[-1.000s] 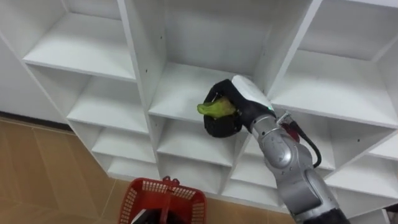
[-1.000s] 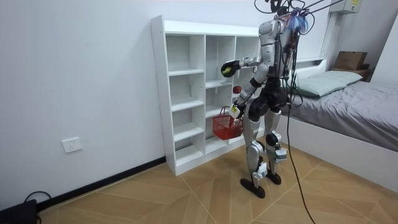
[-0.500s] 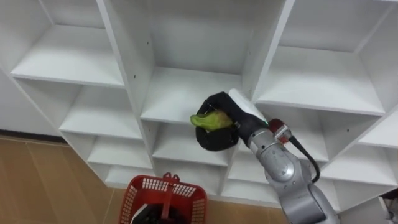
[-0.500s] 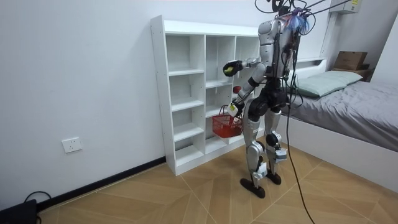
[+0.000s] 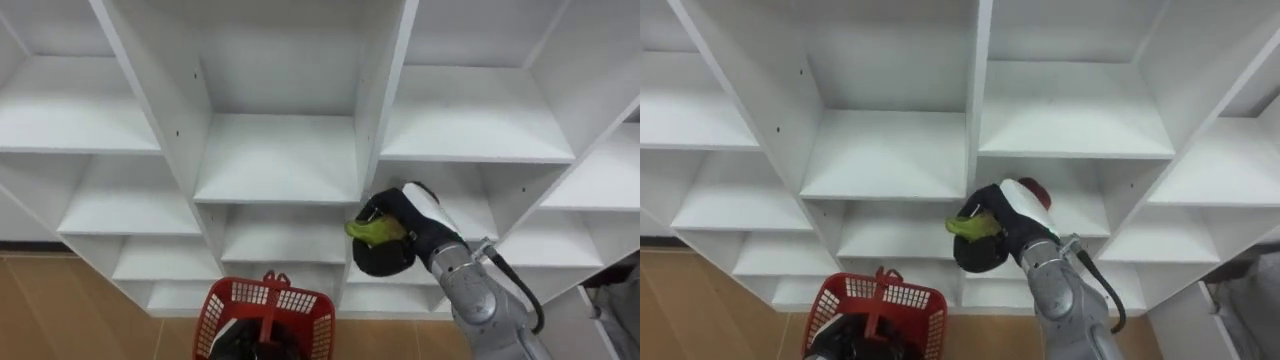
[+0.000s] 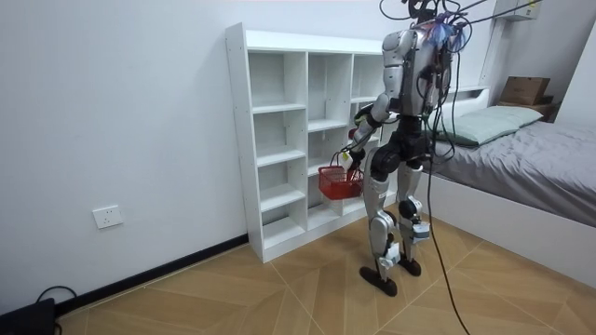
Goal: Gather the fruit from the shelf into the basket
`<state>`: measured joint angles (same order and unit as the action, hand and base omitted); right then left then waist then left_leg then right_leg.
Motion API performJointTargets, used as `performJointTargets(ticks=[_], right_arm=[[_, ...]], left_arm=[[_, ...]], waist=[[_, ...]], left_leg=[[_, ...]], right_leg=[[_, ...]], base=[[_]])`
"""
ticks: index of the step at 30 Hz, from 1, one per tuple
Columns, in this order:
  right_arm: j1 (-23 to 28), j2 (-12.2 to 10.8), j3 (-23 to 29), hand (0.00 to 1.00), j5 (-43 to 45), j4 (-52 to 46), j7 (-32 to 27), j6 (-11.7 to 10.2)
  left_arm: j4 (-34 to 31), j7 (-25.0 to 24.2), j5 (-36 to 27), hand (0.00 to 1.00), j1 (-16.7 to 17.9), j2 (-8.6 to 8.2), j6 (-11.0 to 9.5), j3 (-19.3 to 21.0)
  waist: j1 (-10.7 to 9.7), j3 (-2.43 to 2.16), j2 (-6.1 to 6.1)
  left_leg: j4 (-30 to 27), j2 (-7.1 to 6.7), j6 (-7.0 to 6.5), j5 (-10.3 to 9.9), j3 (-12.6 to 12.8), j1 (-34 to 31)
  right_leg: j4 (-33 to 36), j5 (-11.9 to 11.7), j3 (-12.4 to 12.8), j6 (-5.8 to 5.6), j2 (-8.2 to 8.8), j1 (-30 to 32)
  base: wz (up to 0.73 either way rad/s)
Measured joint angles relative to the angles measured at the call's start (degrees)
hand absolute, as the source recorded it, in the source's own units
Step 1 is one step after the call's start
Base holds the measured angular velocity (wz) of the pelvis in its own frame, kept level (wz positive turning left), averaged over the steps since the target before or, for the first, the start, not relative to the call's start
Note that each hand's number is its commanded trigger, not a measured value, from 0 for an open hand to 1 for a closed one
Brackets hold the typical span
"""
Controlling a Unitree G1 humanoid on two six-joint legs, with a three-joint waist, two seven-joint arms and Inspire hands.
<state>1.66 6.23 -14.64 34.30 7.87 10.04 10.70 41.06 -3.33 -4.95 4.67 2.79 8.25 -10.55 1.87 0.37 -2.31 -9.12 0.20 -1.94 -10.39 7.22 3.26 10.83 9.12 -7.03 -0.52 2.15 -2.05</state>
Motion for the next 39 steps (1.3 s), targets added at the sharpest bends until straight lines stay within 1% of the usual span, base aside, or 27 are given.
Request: performJointTargets(ticks=[3,8,11,16,24,28,30,34,39], right_arm=[[0.9,0.0,-0.4,1.00,-0.1,1.9,1.0,0.9],[1.9,0.0,-0.5,1.00,-0.3,2.2,2.8,1.8],[2.1,0.0,-0.5,1.00,-0.3,2.7,3.3,1.9],[2.4,0.0,-1.5,1.00,-0.2,3.3,3.8,1.9],[2.4,-0.1,-3.0,1.00,-0.3,6.0,4.0,1.9],[2.4,-0.2,-3.5,1.00,-0.3,6.0,4.8,2.4],[2.4,-0.1,-3.9,1.00,-0.5,6.0,5.7,3.2],[2.4,-0.1,-4.5,1.00,-0.7,6.0,5.7,3.2],[2.3,-0.2,-5.8,1.00,-1.6,6.0,5.7,3.2]], left_arm=[[0.0,0.4,0.0,1.00,0.0,-0.10,0.0,0.0],[0.0,0.4,-0.2,1.00,0.0,0.05,0.0,0.0],[0.0,0.5,-1.4,1.00,0.0,0.15,0.0,0.0],[0.0,0.6,-2.3,1.00,0.0,0.20,0.0,0.0],[0.0,0.5,-2.3,1.00,0.0,0.10,0.0,-0.4],[0.0,0.5,-2.2,1.00,0.0,-0.07,0.2,-0.4],[-0.2,0.4,-2.2,1.00,-0.1,-0.08,0.5,-0.4],[-0.4,0.4,-2.3,1.00,-0.2,0.23,0.5,-1.0],[-0.4,0.4,-2.2,1.00,-0.2,0.42,0.5,-1.6]], waist=[[0.0,0.00,-0.04],[0.0,-0.07,-0.21],[0.0,-0.18,-0.41],[0.0,-0.14,-0.45],[0.3,0.10,-0.50],[0.4,0.10,-0.50],[1.0,0.07,-0.45],[1.8,0.05,-0.36],[2.3,0.27,-0.02]], left_leg=[[0.0,0.04,0.01,0.0,0.3,0.1],[0.1,0.15,0.06,0.0,0.6,0.2],[0.0,0.13,0.06,0.0,0.7,0.2],[0.0,0.15,0.08,-0.1,0.6,0.0],[0.6,0.04,0.10,-0.1,0.6,0.0],[0.8,0.05,0.14,-0.1,0.6,-0.1],[0.8,0.10,0.16,-0.1,0.7,-0.1],[0.7,0.08,0.17,-0.1,0.7,-0.1],[0.8,0.26,0.16,-0.1,0.7,0.1]], right_leg=[[0.0,-0.1,0.5,0.09,-0.09,0.1],[0.0,-0.1,0.8,0.19,-0.23,0.0],[0.0,-0.2,0.8,0.20,-0.25,-0.1],[0.0,-0.2,0.6,0.20,-0.23,-0.1],[-0.1,-0.1,0.7,0.19,-0.31,0.1],[-0.2,-0.1,0.6,0.19,-0.38,0.2],[-0.2,-0.1,0.6,0.19,-0.41,0.5],[-0.2,-0.2,0.5,0.20,-0.38,0.7],[-0.2,-0.2,0.5,0.20,-0.33,0.5]], base=[[-0.07],[-0.03],[0.00],[0.00],[0.00],[0.00],[-0.02],[-0.01],[0.00]])
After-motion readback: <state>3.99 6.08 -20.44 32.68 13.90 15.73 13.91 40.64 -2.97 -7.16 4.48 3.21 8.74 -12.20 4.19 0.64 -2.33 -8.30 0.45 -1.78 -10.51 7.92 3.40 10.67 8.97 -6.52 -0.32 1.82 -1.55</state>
